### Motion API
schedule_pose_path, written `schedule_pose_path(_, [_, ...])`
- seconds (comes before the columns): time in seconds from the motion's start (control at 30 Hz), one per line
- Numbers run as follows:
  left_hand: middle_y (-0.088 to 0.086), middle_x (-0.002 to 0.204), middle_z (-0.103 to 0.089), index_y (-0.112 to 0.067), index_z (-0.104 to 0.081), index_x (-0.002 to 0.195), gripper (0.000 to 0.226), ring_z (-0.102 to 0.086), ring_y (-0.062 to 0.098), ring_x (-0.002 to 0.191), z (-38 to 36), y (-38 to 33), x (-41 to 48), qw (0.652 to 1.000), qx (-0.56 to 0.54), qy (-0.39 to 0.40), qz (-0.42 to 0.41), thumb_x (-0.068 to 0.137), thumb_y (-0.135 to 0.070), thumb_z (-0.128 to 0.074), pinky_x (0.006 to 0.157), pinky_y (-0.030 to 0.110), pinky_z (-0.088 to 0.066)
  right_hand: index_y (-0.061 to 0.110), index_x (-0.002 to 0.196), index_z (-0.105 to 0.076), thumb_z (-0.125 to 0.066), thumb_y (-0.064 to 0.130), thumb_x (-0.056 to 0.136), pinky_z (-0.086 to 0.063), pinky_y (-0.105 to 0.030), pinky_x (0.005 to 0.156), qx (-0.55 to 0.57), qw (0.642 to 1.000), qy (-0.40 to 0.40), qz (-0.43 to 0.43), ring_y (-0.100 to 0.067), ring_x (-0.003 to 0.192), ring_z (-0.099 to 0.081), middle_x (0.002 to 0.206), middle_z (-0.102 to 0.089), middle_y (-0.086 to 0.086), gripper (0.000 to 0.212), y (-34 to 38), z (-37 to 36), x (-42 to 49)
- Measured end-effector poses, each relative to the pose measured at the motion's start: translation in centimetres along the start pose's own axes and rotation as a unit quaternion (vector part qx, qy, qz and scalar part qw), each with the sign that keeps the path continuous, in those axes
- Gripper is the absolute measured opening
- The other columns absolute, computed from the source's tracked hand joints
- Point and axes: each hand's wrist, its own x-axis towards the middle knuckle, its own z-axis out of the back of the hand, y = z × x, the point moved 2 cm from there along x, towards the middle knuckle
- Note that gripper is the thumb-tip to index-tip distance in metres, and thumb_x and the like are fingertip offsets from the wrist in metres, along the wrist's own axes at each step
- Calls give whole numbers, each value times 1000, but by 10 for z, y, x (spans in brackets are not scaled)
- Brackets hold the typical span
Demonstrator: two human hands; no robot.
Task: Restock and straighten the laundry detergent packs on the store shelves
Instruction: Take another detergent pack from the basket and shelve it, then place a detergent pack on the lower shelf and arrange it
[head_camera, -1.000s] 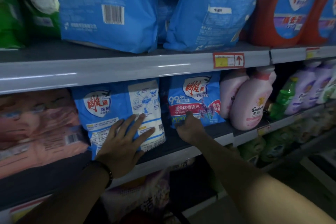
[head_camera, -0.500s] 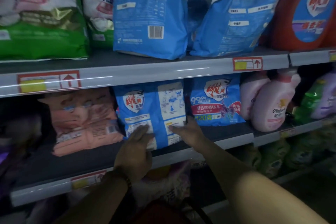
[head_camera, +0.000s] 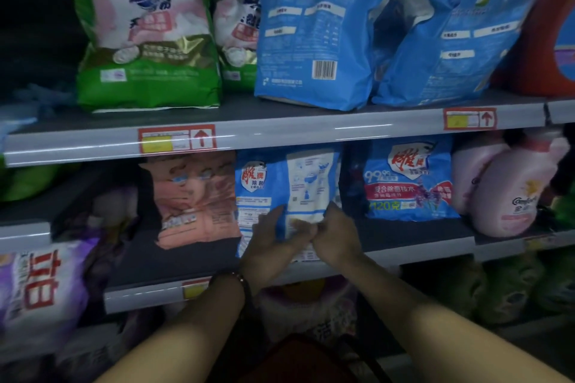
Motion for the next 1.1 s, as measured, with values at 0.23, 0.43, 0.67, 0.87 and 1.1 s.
schedule_pose_path(0.23, [0, 141, -61, -43, -55, 139, 119, -61, 27, 128, 83, 27, -3, 983, -99, -129, 85, 35, -97, -78, 106, 48, -55, 23, 149, -52, -68, 25, 93, -60, -43, 98, -46, 971, 89, 216, -21, 121, -66, 134, -68, -2, 58, 79, -85, -47])
schedule_pose_path(0.43, [1, 107, -77, -29, -73, 113, 76, -73, 27, 103, 137, 54, -34, 956, -55, -284, 55, 54, -77, -67, 96, 49, -59, 29, 155, -43, -83, 40, 80, -45, -43, 116, -29, 938, 214, 271, -18, 139, -47, 153, -49, 6, 86, 97, -134, -76])
schedule_pose_path(0.67, [-5, 104, -77, -37, -72, 103, 27, -74, 21, 102, 158, 74, -43, 962, -54, -265, -37, 103, -13, -58, 96, 50, -59, 33, 168, -21, -71, 60, 88, -30, -53, 125, -112, 920, 205, 313, -20, 157, -15, 169, -19, 7, 98, 98, -121, -89])
schedule_pose_path(0.87, [6, 108, -81, -24, -74, 113, 21, -79, 29, 97, 169, 57, -28, 963, -192, -178, -69, 99, -34, -63, 83, 47, -65, 40, 167, 5, -56, 73, 94, -24, -45, 127, -151, 923, 177, 305, -17, 162, 16, 172, 27, 17, 101, 95, -116, -93])
schedule_pose_path(1.1, [20, 130, -66, -9, -60, 132, 60, -62, 41, 123, 199, 95, 55, 918, 41, -355, 172, 84, -42, -73, 104, 51, -52, 41, 166, 4, -58, 61, 98, -3, -64, 129, -305, 909, 230, 164, -43, 159, 22, 173, 30, -4, 95, 82, -134, -47])
